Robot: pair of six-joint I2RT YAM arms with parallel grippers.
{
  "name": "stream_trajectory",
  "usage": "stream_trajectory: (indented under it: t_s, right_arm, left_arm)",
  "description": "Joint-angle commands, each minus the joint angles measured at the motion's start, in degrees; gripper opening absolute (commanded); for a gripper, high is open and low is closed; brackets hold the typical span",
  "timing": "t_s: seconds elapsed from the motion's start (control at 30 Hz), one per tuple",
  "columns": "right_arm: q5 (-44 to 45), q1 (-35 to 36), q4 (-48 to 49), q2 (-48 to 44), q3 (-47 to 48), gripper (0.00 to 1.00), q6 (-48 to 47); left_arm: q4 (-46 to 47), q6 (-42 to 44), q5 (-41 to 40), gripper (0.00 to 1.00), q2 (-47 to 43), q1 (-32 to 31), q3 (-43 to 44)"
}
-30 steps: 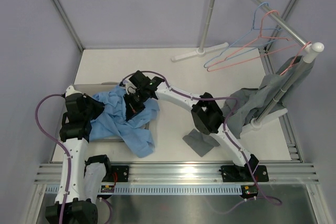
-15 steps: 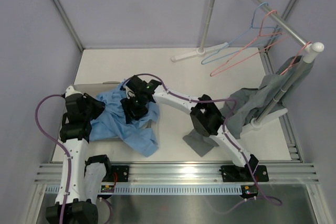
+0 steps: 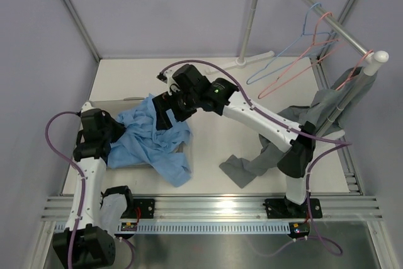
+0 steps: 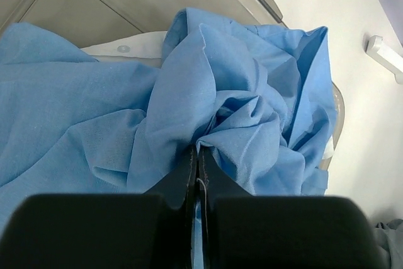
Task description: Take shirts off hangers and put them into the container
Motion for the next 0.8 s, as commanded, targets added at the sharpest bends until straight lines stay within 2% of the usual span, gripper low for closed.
stream_trajectory:
  t_s: [0.0, 0.17, 0.27, 0.37, 0.57, 0.77]
  right_arm:
    - [0.6, 3.4, -0.1, -0.8, -7.0, 0.99, -3.4]
    - [6.5, 11.8, 0.3, 0.1, -11.1, 0.98, -4.4]
    - [11.7, 14.2, 1.1, 1.0, -12.7, 0.97, -3.6]
    - [12.7, 15.3, 4.8, -0.1, -15.5, 0.95, -2.3]
    - [14.3, 15.7, 6.4, -0.2, -16.9, 0.88, -0.9]
    - [15.7, 15.6, 6.5, 3.9, -14.8, 0.82, -1.6]
  left_arm:
    - [2.6, -0.3, 0.4, 0.0, 1.8, 0.4, -0.5]
    - [3.0, -0.3, 1.1, 0.0, 3.4, 0.5, -0.1]
    - [2.7, 0.0, 1.4, 0.0, 3.0, 0.6, 0.1]
    - [2.2, 0.4, 1.1, 0.0, 2.4, 0.6, 0.4]
    - [1.2, 0.9, 1.7, 0.0, 1.9, 0.6, 1.3]
    - [0.5, 0.7, 2.7, 0.01, -0.2, 0.6, 0.9]
